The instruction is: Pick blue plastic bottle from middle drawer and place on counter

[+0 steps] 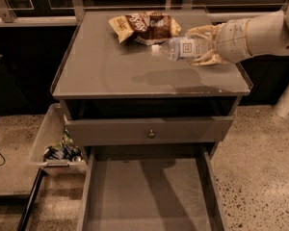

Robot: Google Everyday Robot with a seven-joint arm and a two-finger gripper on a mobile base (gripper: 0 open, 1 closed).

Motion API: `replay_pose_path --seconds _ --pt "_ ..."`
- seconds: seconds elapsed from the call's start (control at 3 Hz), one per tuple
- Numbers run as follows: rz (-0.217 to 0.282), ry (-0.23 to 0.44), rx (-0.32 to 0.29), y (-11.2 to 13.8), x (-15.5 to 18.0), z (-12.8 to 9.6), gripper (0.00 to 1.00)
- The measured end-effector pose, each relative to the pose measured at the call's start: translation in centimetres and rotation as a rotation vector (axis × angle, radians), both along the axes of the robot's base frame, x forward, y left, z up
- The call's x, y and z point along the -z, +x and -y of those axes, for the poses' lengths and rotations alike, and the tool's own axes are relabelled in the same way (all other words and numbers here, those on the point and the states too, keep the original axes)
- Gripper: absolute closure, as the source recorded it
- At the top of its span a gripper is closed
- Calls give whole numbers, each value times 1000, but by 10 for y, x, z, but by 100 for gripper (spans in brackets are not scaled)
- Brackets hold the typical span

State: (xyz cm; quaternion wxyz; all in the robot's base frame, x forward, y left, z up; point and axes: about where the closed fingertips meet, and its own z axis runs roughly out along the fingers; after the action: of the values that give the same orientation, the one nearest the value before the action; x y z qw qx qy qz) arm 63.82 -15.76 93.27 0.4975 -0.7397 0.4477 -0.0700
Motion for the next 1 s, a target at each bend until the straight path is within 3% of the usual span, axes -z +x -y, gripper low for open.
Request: replay_pose_path --seconds 0.33,0.67,1.0 --pt "16 54 -19 29 -2 -18 100" --pt "-10 133 -24 51 2 -35 100" --pt "-87 198 -62 56 16 -60 100"
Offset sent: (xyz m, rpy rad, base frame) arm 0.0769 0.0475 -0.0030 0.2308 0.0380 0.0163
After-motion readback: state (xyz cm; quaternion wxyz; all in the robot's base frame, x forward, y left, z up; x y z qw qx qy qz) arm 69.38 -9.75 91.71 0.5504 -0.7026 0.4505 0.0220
